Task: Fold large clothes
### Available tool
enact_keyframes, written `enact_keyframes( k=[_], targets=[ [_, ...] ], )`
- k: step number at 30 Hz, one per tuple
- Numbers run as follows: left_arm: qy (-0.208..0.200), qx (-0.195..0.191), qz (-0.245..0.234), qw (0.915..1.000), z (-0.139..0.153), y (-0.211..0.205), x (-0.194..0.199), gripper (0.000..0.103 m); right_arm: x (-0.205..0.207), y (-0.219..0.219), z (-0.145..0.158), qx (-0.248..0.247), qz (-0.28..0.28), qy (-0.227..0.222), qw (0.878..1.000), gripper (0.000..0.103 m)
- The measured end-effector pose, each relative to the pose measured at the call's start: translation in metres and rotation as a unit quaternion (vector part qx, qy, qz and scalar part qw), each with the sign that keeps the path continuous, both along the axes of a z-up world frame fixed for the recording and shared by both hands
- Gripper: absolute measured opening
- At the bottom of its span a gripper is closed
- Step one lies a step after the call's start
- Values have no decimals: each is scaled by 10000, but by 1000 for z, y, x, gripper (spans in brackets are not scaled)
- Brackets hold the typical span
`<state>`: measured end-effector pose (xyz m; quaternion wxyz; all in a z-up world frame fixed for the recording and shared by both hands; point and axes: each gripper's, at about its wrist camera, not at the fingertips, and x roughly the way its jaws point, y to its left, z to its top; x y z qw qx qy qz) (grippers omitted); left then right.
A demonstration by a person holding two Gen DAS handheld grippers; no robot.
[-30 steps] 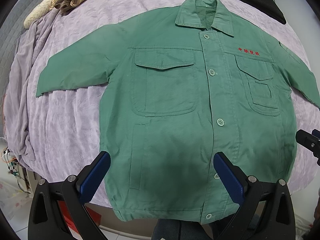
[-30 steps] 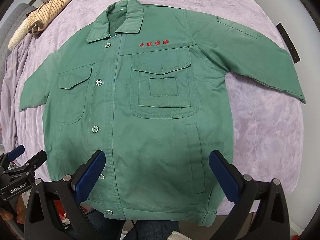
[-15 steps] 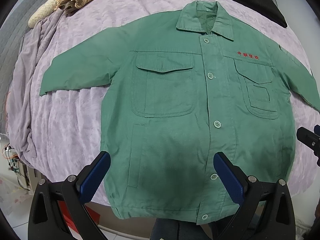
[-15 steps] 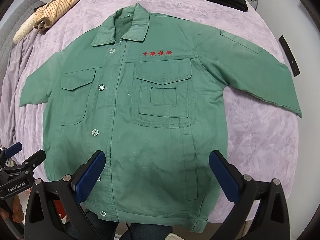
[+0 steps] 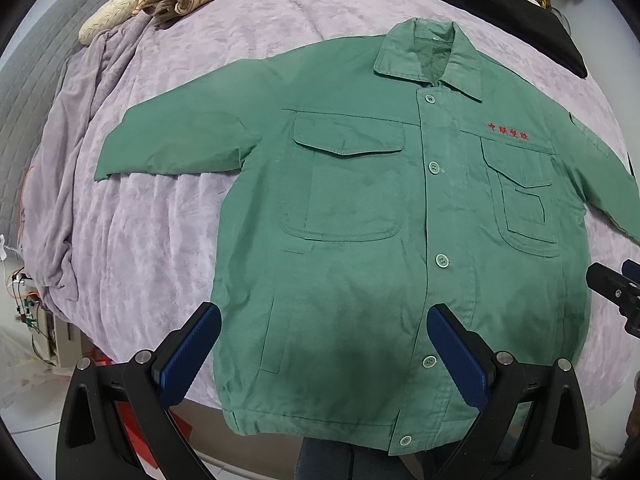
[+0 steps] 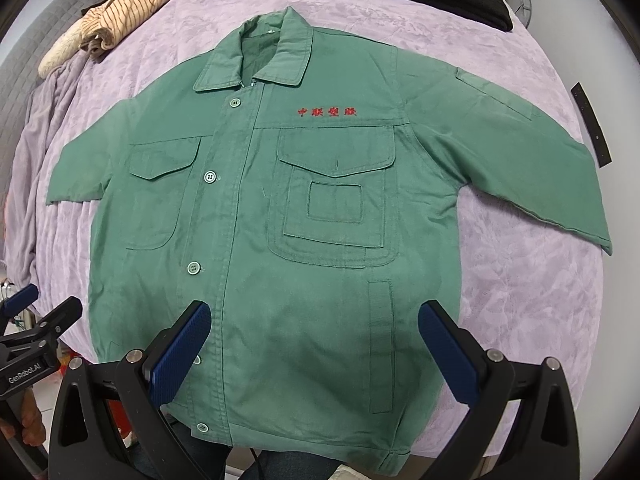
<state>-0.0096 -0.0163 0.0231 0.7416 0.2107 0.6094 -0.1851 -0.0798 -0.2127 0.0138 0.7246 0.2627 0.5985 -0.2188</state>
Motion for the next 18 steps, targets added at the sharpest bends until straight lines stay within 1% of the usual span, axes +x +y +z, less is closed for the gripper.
enact_keyframes(
  k=[5, 9, 14, 16, 18],
  targets=[
    [121, -64, 17, 9999, -8, 13, 19, 103, 12, 8, -2, -4, -26, 84, 10000, 103],
    [232, -54, -175, 9996, -18, 21, 38, 103, 26, 18, -10, 49, -186, 216, 9996, 103],
    [514, -80, -457, 9976, -39, 30, 57, 103, 46, 34, -21, 110, -423, 301, 9986, 103],
    [659, -133, -558, 9962, -50, 35, 63, 103, 53, 41, -25, 222, -506, 254, 9981, 103],
    [755, -271, -543, 9953, -56, 43, 71, 103, 62, 50, -30, 449, -559, 103, 9974, 103]
  ],
)
